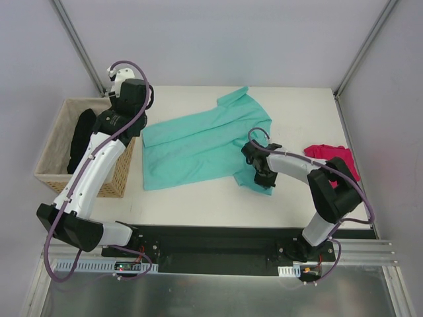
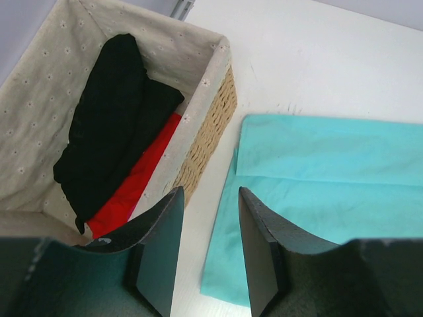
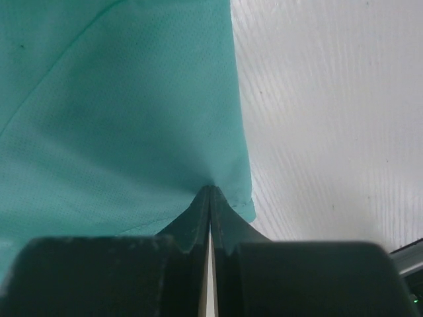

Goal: Fold and stack the t-shirts
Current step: Flatten out the tshirt

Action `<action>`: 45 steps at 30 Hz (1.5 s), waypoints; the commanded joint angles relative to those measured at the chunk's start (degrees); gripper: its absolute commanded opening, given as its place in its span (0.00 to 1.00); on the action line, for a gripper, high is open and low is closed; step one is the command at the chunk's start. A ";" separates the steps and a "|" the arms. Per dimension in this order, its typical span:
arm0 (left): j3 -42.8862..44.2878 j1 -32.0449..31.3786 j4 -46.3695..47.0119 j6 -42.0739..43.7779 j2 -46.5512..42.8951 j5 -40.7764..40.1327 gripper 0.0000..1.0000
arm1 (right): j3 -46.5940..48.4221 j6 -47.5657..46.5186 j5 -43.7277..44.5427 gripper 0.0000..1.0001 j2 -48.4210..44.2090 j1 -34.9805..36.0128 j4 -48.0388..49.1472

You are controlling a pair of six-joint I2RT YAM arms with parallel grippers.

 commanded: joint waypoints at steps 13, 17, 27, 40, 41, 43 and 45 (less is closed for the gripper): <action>-3.92 -0.40 0.12 -4.67 -3.41 1.11 0.38 | -4.41 9.05 3.59 0.01 -8.31 4.83 -12.23; -3.13 -0.58 0.12 -4.49 -2.71 1.64 0.37 | -4.06 9.40 3.15 0.01 -6.91 5.97 -11.87; -1.73 -0.49 0.12 -2.65 -2.35 1.29 0.37 | 3.49 5.63 6.31 0.01 -2.34 6.50 -12.14; -2.43 -0.49 0.12 0.78 -3.93 -1.52 0.39 | 9.74 2.02 2.80 0.01 6.89 5.45 -7.22; -2.60 -0.49 0.12 1.04 -4.11 -1.96 0.40 | 8.96 2.63 2.10 0.01 6.89 5.27 -7.13; -2.87 -0.58 0.12 1.48 -4.37 -2.40 0.40 | 8.16 3.34 1.48 0.01 6.63 5.18 -6.43; -2.96 -0.49 0.12 1.84 -4.46 -2.49 0.40 | 7.02 4.39 0.43 0.01 6.46 5.27 -6.25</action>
